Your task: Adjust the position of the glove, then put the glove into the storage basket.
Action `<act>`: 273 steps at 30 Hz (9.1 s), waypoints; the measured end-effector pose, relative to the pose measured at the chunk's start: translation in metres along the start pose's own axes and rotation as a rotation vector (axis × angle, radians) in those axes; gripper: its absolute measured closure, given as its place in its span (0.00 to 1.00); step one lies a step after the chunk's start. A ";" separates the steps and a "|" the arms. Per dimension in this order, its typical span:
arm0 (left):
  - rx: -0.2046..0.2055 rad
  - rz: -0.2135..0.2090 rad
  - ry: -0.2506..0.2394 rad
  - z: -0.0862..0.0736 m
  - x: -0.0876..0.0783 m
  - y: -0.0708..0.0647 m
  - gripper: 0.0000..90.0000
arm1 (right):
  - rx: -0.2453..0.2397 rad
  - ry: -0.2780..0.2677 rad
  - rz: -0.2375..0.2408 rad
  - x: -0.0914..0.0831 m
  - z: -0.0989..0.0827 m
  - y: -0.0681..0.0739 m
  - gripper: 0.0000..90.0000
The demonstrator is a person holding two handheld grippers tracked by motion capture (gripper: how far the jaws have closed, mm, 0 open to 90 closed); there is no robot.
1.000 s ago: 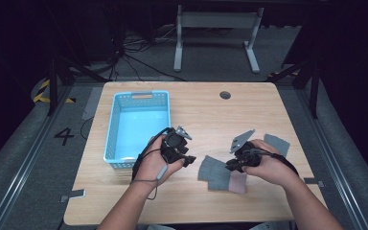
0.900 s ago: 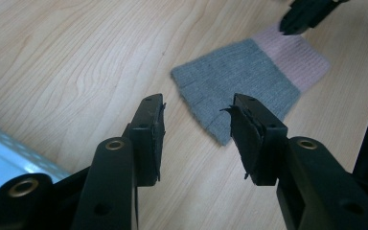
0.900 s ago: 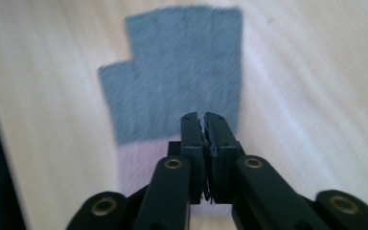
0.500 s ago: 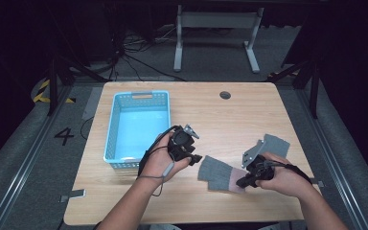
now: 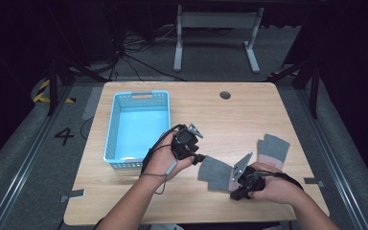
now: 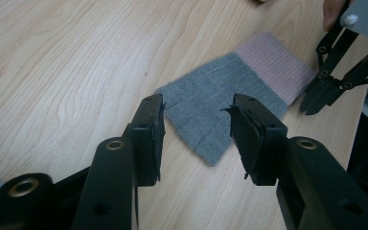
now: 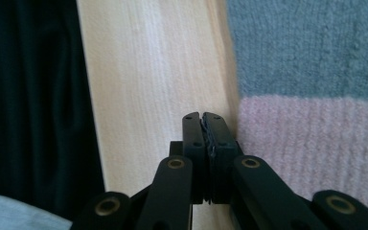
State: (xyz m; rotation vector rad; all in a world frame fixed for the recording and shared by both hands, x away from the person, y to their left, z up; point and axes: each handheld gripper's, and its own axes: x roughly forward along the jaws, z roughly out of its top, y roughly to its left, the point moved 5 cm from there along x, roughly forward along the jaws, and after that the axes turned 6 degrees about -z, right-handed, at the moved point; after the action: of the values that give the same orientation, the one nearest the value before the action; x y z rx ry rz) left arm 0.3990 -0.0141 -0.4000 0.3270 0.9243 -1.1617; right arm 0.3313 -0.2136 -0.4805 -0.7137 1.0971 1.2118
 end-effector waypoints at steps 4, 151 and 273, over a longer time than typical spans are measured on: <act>-0.003 0.004 0.006 -0.002 -0.001 0.002 0.62 | 0.011 0.003 -0.019 0.001 -0.002 -0.006 0.99; -0.033 0.018 0.004 -0.008 -0.002 0.006 0.60 | 0.870 -0.249 -0.597 -0.090 -0.107 -0.139 0.96; -0.068 -0.090 0.313 -0.038 0.070 -0.003 0.67 | 0.147 -0.048 -0.230 -0.045 -0.031 -0.055 0.78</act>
State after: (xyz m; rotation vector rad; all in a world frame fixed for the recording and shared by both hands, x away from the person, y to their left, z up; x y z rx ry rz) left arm 0.3857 -0.0351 -0.4754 0.4227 1.2607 -1.1778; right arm 0.3760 -0.2716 -0.4563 -0.6745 1.0224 0.9385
